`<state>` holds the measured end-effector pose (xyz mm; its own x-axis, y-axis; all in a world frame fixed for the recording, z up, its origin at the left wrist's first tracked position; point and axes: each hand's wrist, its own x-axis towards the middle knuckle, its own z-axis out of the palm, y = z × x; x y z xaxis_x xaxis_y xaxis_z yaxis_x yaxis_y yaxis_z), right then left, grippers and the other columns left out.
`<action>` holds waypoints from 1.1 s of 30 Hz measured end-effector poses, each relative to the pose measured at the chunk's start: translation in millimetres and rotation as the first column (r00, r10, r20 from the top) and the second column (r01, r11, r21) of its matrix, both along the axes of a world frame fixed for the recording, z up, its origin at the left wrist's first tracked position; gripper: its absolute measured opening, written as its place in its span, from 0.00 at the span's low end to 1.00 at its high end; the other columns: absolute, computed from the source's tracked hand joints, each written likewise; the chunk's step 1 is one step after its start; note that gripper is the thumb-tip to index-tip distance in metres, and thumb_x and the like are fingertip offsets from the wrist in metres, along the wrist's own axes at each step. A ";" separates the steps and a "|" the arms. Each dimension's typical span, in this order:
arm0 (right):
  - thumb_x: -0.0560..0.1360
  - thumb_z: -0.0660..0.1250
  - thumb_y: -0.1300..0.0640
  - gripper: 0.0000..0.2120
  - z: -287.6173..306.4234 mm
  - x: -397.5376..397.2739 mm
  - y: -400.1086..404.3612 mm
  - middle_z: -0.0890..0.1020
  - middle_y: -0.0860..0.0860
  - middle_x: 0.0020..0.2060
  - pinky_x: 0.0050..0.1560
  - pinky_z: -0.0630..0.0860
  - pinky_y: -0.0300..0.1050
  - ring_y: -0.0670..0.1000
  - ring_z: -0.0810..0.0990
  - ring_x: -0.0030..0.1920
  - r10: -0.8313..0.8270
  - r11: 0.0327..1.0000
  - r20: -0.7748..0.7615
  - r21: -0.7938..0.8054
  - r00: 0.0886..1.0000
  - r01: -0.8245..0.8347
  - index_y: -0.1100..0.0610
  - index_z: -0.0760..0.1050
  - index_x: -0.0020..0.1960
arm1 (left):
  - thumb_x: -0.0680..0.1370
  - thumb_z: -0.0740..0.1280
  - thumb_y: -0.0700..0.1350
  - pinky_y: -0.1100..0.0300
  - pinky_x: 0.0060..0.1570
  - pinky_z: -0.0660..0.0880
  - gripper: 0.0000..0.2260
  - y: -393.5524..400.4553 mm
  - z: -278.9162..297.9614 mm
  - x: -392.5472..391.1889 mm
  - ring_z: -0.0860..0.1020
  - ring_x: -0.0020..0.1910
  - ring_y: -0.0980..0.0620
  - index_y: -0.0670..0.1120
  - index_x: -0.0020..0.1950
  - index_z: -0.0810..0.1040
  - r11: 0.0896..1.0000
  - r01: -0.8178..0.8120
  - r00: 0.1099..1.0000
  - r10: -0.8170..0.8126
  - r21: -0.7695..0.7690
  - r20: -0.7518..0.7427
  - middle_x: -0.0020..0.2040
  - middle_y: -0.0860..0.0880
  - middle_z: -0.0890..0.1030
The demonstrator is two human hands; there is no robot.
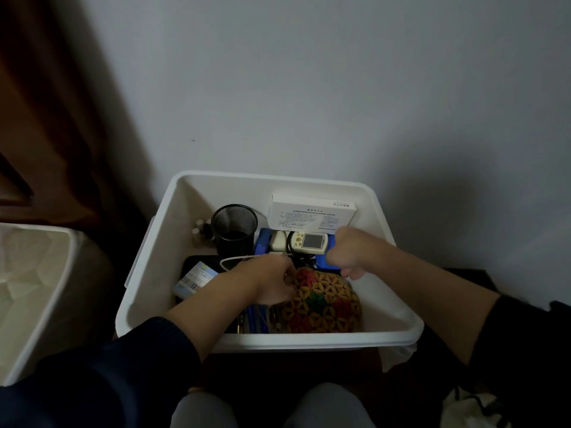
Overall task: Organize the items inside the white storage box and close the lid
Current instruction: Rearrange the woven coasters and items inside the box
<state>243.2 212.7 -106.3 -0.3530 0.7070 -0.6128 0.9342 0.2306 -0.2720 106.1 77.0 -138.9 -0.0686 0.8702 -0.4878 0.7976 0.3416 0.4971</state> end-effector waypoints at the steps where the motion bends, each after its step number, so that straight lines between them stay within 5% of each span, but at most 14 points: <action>1: 0.79 0.66 0.59 0.13 -4.8 -1.8 -3.2 0.82 0.59 0.49 0.48 0.86 0.51 0.57 0.86 0.47 0.016 1.000 0.043 0.025 0.999 -0.017 0.59 0.73 0.63 | 0.81 0.69 0.51 0.53 0.58 0.79 0.21 2.3 0.1 1.9 0.79 0.61 0.49 0.50 0.73 0.75 1.000 -0.017 1.000 0.017 -0.002 0.022 0.67 0.49 0.78; 7: 0.74 0.74 0.50 0.22 -19.3 -18.4 1.8 0.81 0.53 0.48 0.54 0.84 0.52 0.57 0.85 0.52 0.034 0.968 0.214 0.235 0.976 -0.085 0.55 0.76 0.65 | 0.82 0.68 0.46 0.57 0.61 0.74 0.20 7.2 -4.8 11.0 0.75 0.69 0.45 0.52 0.75 0.78 0.997 0.070 0.991 -0.065 -0.037 0.119 0.72 0.48 0.72; 13: 0.65 0.79 0.35 0.32 -36.0 -31.0 9.5 0.80 0.50 0.53 0.45 0.79 0.44 0.53 0.82 0.50 0.086 0.914 0.378 0.338 0.922 -0.224 0.53 0.76 0.60 | 0.81 0.69 0.42 0.56 0.71 0.71 0.24 3.1 -14.2 4.2 0.72 0.74 0.46 0.54 0.78 0.75 0.995 0.030 0.971 -0.005 -0.098 0.240 0.78 0.47 0.71; 22: 0.64 0.82 0.38 0.36 -35.0 -43.8 18.6 0.81 0.53 0.56 0.57 0.82 0.50 0.55 0.82 0.56 0.083 0.913 0.438 0.327 0.895 -0.245 0.55 0.75 0.64 | 0.81 0.68 0.41 0.54 0.71 0.68 0.26 -1.0 -12.4 2.4 0.68 0.78 0.45 0.58 0.79 0.72 0.991 0.031 0.957 0.008 -0.129 0.289 0.82 0.49 0.66; 28: 0.67 0.77 0.32 0.34 -44.4 -42.8 13.0 0.78 0.50 0.51 0.42 0.77 0.44 0.52 0.79 0.48 0.093 0.881 0.467 0.373 0.880 -0.291 0.54 0.76 0.62 | 0.81 0.67 0.40 0.57 0.68 0.70 0.27 -2.3 -7.7 2.2 0.71 0.76 0.46 0.56 0.79 0.72 0.991 0.034 0.957 0.005 -0.129 0.292 0.81 0.48 0.68; 33: 0.69 0.76 0.38 0.32 -52.4 -53.0 5.9 0.77 0.51 0.56 0.51 0.77 0.45 0.52 0.79 0.57 0.078 0.881 0.474 0.379 0.877 -0.284 0.55 0.74 0.66 | 0.81 0.68 0.41 0.60 0.67 0.67 0.28 -3.6 -9.0 2.3 0.69 0.77 0.46 0.56 0.81 0.70 0.989 0.058 0.956 -0.016 -0.134 0.292 0.82 0.48 0.67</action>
